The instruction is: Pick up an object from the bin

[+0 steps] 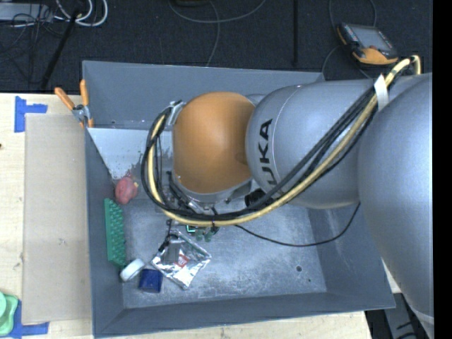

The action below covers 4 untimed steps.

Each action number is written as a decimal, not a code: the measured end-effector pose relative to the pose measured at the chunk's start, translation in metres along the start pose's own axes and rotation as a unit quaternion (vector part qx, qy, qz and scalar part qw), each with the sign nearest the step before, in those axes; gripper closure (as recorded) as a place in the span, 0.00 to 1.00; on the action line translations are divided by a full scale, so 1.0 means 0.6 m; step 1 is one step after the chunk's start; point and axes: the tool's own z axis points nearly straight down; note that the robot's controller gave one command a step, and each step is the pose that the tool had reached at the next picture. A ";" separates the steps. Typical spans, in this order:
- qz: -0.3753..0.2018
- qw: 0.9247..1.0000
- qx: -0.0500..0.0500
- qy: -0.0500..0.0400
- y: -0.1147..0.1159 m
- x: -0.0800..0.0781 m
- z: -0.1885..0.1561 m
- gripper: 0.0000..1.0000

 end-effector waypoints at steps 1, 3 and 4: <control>-0.102 0.995 0.000 -0.001 -0.073 0.053 0.187 0.00; -0.100 0.995 0.000 -0.003 -0.072 0.050 0.182 0.00; -0.099 0.995 0.000 -0.003 -0.073 0.051 0.182 1.00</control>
Offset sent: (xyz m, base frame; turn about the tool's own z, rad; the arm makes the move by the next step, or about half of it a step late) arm -0.0310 -0.0434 -0.1081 -0.2051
